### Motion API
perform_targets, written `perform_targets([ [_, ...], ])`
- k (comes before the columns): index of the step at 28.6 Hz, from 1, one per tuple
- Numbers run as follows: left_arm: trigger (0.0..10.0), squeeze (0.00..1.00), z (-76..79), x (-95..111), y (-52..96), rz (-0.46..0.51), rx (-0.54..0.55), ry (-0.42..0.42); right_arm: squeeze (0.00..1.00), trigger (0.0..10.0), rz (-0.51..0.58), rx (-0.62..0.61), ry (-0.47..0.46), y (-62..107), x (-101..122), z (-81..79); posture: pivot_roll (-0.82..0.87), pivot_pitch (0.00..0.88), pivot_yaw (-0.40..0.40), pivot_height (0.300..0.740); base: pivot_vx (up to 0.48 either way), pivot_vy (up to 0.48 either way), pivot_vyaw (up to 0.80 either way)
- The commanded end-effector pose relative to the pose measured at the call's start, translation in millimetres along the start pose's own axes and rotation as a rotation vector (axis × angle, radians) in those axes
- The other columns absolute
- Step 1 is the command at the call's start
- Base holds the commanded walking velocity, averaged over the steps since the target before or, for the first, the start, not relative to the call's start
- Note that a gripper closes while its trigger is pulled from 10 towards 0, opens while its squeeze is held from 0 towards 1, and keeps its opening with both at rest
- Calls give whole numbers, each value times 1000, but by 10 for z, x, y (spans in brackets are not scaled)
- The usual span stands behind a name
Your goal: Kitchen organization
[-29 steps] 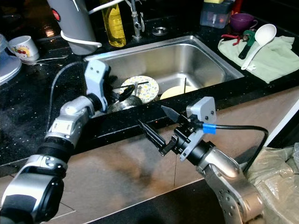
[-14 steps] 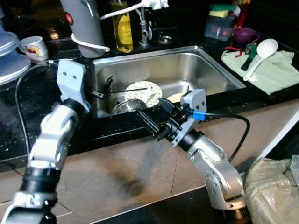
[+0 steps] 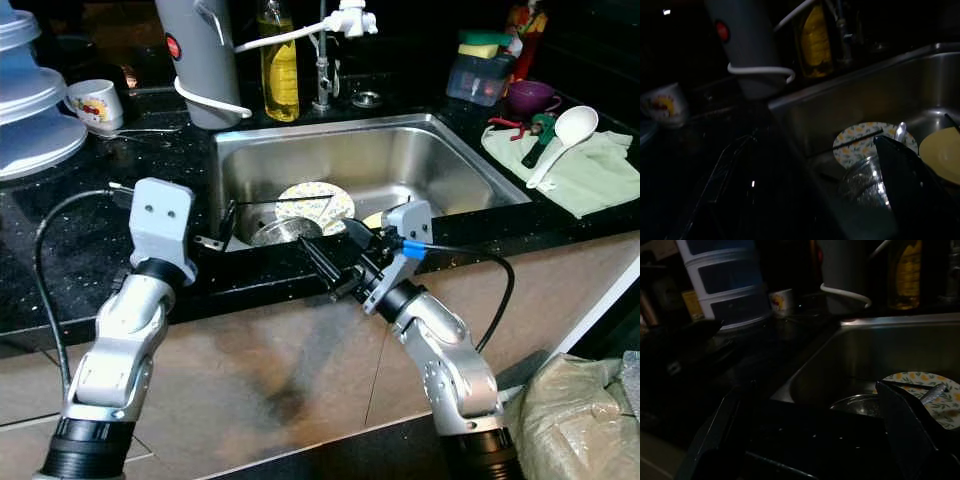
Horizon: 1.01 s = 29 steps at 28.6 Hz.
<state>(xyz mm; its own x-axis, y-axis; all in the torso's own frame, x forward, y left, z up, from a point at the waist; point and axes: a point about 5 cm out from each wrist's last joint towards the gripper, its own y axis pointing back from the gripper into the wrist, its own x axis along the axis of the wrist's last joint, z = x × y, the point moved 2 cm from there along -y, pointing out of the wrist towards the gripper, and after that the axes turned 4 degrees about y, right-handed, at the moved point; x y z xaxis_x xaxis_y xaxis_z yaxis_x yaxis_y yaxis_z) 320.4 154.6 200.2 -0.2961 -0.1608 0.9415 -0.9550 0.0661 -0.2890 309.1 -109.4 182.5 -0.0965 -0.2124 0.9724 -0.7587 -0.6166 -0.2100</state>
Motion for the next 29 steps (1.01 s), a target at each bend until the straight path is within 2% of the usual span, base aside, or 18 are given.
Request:
perform_targets([
  [1,10000,0,1,-29,26,-15,13,2,0,10000,12,-9,-11,13,-3,32,76,0,-40,740,0,0,0],
  [2,10000,0,-4,-93,86,-39,25,25,0,10000,45,-17,-46,18,17,77,81,0,-44,740,0,0,0],
  [9,10000,0,-35,-131,176,-49,45,51,0,10000,103,-18,-112,63,40,139,83,0,-48,740,0,0,0],
  [20,10000,0,-140,-42,169,-25,99,38,0,10000,85,-13,-134,46,-27,152,98,0,-65,740,0,0,0],
  [29,10000,0,-184,-102,197,-42,131,44,0,10000,103,-17,-106,-19,78,211,93,0,-77,740,0,0,0],
])
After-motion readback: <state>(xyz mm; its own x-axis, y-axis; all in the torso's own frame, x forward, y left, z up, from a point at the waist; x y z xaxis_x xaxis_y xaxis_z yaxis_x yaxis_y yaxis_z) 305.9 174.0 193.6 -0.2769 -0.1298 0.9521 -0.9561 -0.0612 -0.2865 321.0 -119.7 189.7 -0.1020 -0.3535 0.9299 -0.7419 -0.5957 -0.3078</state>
